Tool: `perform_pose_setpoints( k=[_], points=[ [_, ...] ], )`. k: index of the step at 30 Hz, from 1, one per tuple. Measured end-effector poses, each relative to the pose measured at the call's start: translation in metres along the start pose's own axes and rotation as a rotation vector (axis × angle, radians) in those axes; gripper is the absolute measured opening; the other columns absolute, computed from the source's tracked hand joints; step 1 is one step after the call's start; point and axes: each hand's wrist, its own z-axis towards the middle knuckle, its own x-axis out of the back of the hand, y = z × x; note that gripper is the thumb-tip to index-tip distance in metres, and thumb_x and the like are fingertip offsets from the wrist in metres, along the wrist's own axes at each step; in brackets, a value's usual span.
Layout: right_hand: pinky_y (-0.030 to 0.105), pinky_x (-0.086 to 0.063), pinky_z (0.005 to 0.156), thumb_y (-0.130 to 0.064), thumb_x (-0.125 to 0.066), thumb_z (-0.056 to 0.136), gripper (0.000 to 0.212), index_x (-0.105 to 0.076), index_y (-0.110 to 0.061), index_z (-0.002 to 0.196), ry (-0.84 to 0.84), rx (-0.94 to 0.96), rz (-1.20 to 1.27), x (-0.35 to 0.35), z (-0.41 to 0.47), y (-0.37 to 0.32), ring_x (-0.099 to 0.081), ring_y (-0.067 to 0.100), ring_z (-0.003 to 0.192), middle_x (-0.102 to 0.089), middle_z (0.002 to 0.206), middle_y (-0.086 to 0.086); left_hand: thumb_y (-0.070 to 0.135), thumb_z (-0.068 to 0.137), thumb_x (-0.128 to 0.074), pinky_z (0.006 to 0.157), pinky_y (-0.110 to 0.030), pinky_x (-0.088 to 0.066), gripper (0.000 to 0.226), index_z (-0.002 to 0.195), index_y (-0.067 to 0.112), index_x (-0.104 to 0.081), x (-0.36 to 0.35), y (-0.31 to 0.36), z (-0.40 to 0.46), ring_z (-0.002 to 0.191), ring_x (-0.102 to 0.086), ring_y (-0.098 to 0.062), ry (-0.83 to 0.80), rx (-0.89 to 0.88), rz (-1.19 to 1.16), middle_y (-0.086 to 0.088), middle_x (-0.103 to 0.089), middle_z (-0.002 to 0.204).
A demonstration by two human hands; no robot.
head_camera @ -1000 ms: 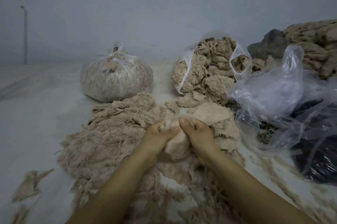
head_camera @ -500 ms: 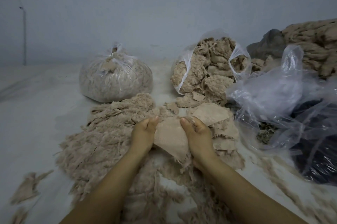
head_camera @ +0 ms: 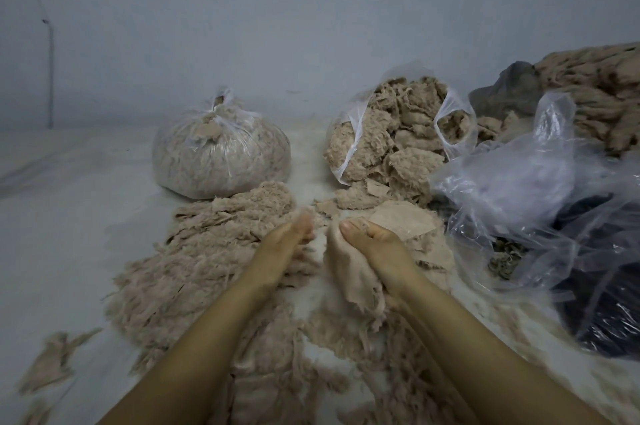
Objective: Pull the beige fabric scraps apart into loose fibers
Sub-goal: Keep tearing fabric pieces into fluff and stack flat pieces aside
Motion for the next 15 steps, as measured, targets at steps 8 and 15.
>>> perform_pose_setpoints(
  k=[8,15],
  points=[
    [0.016,-0.027,0.034,-0.031,-0.058,0.093,0.019,-0.057,-0.012,0.086,-0.041,0.026,0.058,0.000,-0.009,0.011,-0.032,0.004,0.035,-0.040,0.047,-0.007,0.018,0.093,-0.057,0.060,-0.026,-0.047,0.020,0.083,0.001,-0.060,-0.012,0.018,0.002,0.063,-0.058,-0.017,0.097,-0.059,-0.147,-0.009,-0.063,0.071],
    [0.021,-0.048,0.056,-0.067,-0.053,0.072,0.047,-0.068,-0.024,0.083,-0.285,-0.091,-0.161,0.007,-0.019,0.029,-0.060,0.008,0.061,-0.068,0.072,-0.003,0.028,0.094,-0.056,0.065,-0.036,-0.044,0.026,0.083,0.004,-0.058,-0.008,0.021,0.002,0.069,-0.054,-0.022,0.005,-0.064,-0.065,-0.012,-0.059,0.074]
  ],
)
